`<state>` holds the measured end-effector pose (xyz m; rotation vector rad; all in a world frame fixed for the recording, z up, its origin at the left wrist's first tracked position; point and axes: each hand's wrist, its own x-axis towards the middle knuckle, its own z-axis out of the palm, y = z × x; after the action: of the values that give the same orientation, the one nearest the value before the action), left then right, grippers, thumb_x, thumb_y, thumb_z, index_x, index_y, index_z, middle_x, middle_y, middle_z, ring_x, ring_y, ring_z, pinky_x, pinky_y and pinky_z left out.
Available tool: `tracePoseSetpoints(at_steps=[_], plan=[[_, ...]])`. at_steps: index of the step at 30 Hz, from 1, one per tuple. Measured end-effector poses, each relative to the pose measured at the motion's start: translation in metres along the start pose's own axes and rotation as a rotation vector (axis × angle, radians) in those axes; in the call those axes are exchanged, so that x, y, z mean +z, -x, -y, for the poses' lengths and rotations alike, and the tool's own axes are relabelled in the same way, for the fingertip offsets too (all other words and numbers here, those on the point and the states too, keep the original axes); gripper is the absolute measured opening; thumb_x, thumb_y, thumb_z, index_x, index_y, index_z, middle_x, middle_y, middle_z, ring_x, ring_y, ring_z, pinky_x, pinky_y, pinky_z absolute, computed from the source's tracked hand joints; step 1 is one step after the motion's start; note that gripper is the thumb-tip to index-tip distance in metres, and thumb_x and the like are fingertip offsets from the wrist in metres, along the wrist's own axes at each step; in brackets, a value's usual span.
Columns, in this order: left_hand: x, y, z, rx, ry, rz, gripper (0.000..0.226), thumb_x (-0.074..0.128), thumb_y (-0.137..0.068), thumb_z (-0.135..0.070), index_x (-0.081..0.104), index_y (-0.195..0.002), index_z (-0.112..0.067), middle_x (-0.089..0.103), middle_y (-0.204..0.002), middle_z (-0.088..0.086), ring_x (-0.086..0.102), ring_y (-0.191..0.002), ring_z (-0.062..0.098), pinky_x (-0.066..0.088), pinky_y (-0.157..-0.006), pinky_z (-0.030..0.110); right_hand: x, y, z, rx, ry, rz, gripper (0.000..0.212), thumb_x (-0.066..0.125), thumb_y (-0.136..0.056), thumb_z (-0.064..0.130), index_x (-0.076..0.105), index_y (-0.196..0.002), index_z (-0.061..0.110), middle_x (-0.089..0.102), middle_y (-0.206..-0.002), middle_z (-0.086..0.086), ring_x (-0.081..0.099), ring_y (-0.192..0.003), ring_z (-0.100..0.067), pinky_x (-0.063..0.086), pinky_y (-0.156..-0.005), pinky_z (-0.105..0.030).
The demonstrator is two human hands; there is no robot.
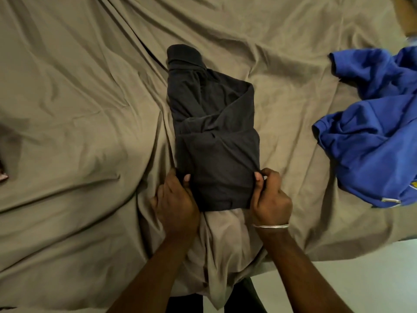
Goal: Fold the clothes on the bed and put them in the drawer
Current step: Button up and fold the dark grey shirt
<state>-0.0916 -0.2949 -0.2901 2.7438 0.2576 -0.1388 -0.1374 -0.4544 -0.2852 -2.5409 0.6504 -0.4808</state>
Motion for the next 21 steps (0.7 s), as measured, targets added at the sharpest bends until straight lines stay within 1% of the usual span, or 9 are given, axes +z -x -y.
tracePoseSetpoints(at_steps=[2, 4, 6, 8, 10, 14, 16, 18, 21], plan=[[-0.001, -0.001, -0.001, -0.042, 0.031, 0.029, 0.046, 0.034, -0.101, -0.039, 0.058, -0.115, -0.003, 0.069, -0.091, 0.019, 0.065, -0.081, 0.037, 0.049, -0.076, 0.045, -0.002, -0.004, -0.005, 0.067, 0.004, -0.011, 0.04, 0.026, -0.105, 0.05, 0.049, -0.102, 0.017, 0.057, -0.056, -0.007, 0.052, -0.042, -0.029, 0.031, -0.041, -0.026], [-0.008, 0.001, -0.006, -0.094, 0.077, 0.018, 0.045, 0.035, -0.101, -0.041, 0.058, -0.116, -0.006, 0.067, -0.1, 0.018, 0.063, -0.091, 0.037, 0.047, -0.08, 0.045, -0.001, -0.005, 0.001, 0.162, 0.006, 0.045, 0.059, 0.021, -0.101, 0.06, 0.054, -0.092, 0.012, 0.06, -0.067, -0.009, 0.056, -0.055, -0.031, 0.039, -0.048, -0.031], [-0.016, 0.002, -0.011, -0.137, 0.111, 0.027, 0.044, 0.041, -0.1, -0.045, 0.057, -0.117, -0.008, 0.06, -0.111, 0.018, 0.057, -0.102, 0.036, 0.044, -0.085, 0.045, -0.003, -0.009, 0.013, 0.292, 0.002, 0.153, 0.073, 0.02, -0.095, 0.069, 0.059, -0.085, 0.008, 0.059, -0.082, -0.01, 0.057, -0.072, -0.031, 0.047, -0.062, -0.037], [-0.021, 0.0, -0.015, -0.188, 0.139, 0.087, 0.047, 0.052, -0.098, -0.047, 0.058, -0.121, -0.007, 0.054, -0.122, 0.02, 0.051, -0.113, 0.037, 0.04, -0.094, 0.044, -0.003, -0.017, 0.018, 0.41, 0.015, 0.264, 0.074, 0.026, -0.09, 0.072, 0.062, -0.09, 0.007, 0.058, -0.094, -0.013, 0.055, -0.087, -0.032, 0.047, -0.078, -0.04], [-0.034, -0.006, -0.02, -0.252, 0.313, 0.171, 0.046, 0.063, -0.092, -0.042, 0.06, -0.121, -0.007, 0.056, -0.121, 0.013, 0.051, -0.117, 0.034, 0.041, -0.099, 0.04, -0.007, -0.026, 0.024, 0.486, -0.01, 0.347, 0.064, 0.037, -0.09, 0.066, 0.06, -0.092, 0.007, 0.058, -0.1, -0.015, 0.054, -0.095, -0.035, 0.046, -0.085, -0.041], [-0.06, -0.01, -0.016, -0.377, 0.671, 0.383, 0.033, 0.066, -0.093, -0.027, 0.06, -0.122, -0.013, 0.054, -0.092, -0.016, 0.057, -0.099, 0.013, 0.042, -0.083, 0.023, -0.028, -0.031, 0.038, 0.498, -0.204, 0.389, 0.042, 0.049, -0.097, 0.049, 0.053, -0.085, 0.009, 0.061, -0.082, -0.009, 0.058, -0.077, -0.029, 0.048, -0.071, -0.04], [-0.077, -0.007, -0.006, -0.31, 0.674, 0.406, 0.031, 0.069, -0.091, -0.024, 0.057, -0.12, -0.018, 0.057, -0.099, -0.013, 0.057, -0.089, 0.005, 0.044, -0.077, 0.018, -0.045, -0.026, 0.044, 0.516, -0.308, 0.391, 0.035, 0.057, -0.096, 0.04, 0.05, -0.082, 0.009, 0.058, -0.072, -0.006, 0.057, -0.069, -0.023, 0.045, -0.064, -0.035], [-0.09, 0.002, 0.004, -0.305, 0.677, 0.425, 0.04, 0.074, -0.086, -0.02, 0.051, -0.117, -0.026, 0.055, -0.112, -0.01, 0.054, -0.087, 0.001, 0.043, -0.081, 0.023, -0.058, -0.015, 0.045, 0.598, -0.413, 0.446, 0.029, 0.06, -0.096, 0.03, 0.048, -0.084, 0.007, 0.057, -0.072, -0.008, 0.057, -0.071, -0.024, 0.043, -0.061, -0.032], [-0.111, 0.014, 0.017, -0.331, 0.769, 0.451, 0.067, 0.082, -0.074, -0.003, 0.045, -0.121, -0.033, 0.051, -0.117, -0.02, 0.053, -0.108, 0.011, 0.043, -0.091, 0.025, -0.085, -0.007, 0.05, 0.827, -0.657, 0.512, 0.017, 0.063, -0.093, 0.011, 0.045, -0.094, 0.011, 0.059, -0.081, -0.007, 0.058, -0.078, -0.024, 0.045, -0.059, -0.029]])
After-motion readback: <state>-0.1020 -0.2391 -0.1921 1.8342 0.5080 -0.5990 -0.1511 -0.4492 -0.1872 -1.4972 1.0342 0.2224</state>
